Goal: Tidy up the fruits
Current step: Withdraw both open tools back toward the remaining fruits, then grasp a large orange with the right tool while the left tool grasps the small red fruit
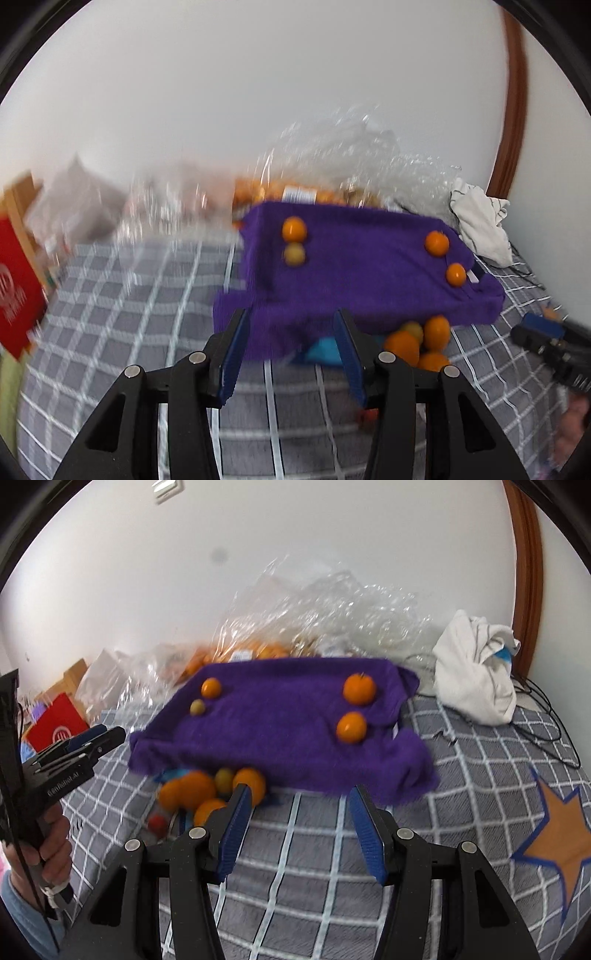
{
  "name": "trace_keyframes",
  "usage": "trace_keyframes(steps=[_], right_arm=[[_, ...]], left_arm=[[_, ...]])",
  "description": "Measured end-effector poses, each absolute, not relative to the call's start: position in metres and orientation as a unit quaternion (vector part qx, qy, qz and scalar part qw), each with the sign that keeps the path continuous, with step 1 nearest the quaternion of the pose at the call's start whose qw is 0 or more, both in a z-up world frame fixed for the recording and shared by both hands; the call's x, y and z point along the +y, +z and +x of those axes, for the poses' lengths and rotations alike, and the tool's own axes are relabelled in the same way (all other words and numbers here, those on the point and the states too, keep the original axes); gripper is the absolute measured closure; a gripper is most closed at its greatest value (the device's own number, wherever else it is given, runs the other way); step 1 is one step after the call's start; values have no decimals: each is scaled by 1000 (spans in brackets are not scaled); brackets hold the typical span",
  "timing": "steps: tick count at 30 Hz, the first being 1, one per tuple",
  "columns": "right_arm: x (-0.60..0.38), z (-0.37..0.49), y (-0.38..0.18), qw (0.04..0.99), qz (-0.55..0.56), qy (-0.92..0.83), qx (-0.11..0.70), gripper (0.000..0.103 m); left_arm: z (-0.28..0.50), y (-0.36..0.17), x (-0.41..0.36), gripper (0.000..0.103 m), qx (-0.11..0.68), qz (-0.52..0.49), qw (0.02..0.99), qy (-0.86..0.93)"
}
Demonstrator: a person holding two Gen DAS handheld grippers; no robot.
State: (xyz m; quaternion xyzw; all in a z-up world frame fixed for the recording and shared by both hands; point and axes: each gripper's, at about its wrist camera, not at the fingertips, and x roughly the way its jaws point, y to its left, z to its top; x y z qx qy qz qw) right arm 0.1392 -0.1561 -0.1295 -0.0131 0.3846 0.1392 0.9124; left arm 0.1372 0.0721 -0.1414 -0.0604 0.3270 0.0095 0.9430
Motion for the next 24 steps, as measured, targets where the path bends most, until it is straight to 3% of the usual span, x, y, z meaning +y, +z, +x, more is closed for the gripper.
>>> trace_keyframes(steps=[3, 24], right_arm=[[-146, 132, -140, 905, -11, 155, 396, 52], [-82, 162, -186, 874, -50, 177, 449, 48]], left_arm=[[135, -155, 87, 58, 334, -89, 938, 14], [128, -185, 107, 58, 352, -150, 923, -37]])
